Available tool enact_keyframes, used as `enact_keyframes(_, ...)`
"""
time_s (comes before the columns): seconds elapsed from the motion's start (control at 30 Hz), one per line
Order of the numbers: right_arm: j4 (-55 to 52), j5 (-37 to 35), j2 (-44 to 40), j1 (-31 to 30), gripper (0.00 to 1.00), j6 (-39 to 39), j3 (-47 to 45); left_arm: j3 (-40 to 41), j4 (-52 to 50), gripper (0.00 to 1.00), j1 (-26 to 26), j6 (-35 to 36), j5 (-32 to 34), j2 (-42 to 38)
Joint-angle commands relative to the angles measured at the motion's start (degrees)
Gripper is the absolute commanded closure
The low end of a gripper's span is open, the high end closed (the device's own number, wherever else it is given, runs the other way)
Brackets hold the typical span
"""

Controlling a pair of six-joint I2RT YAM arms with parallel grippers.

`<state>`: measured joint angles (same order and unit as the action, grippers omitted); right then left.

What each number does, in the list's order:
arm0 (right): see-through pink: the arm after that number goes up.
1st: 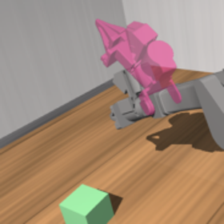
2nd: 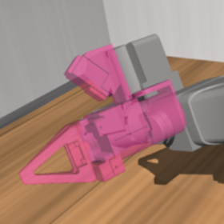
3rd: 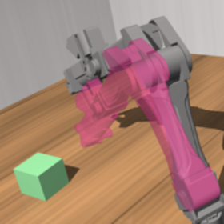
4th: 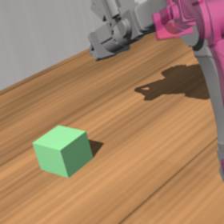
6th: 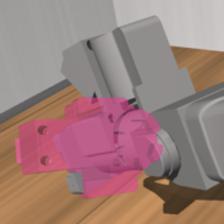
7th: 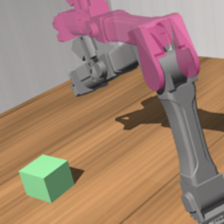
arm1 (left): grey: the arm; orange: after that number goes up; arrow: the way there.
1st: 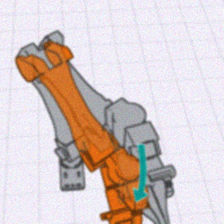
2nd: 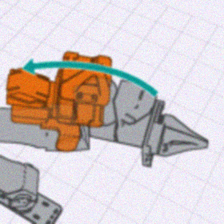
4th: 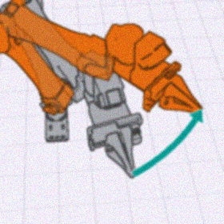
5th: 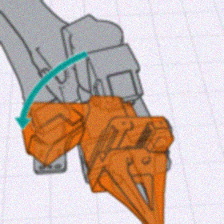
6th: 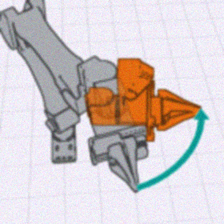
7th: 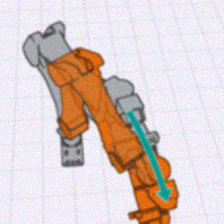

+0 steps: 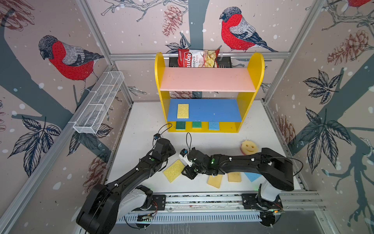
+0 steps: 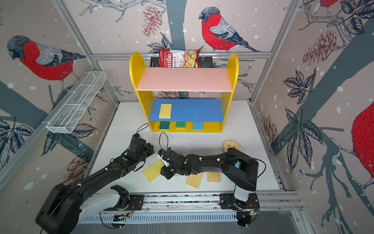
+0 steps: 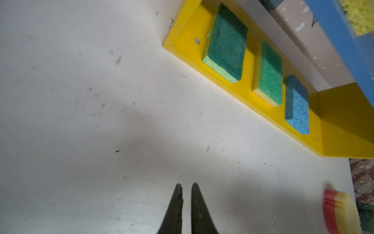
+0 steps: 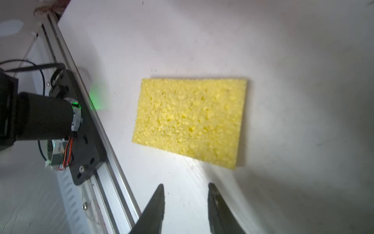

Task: Arrange cleaning sponges on a shelf
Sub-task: Rotate the cleaning sponge at the bottom-center of the table.

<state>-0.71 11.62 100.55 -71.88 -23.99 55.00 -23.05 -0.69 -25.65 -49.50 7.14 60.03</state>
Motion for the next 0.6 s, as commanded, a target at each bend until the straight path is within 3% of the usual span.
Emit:
enact_keyframes(0.0,-1.15,4.12,2.29,-0.88,0.59,1.03,1.24,2.03,-3.41,0.86,1.12,1.16,0.70,-2.99)
enact_keyframes(0.3,1.36,7.77,8.60,2.95,0.51,-1.72,4.23,11.11,-2.68,0.84,1.09,-0.86,-1.67,-12.07)
enact_keyframes(0.57,-1.51,7.95,14.62,8.03,0.51,-4.04,13.14,14.57,0.65,0.85,1.06,-2.19,-5.53,-12.33)
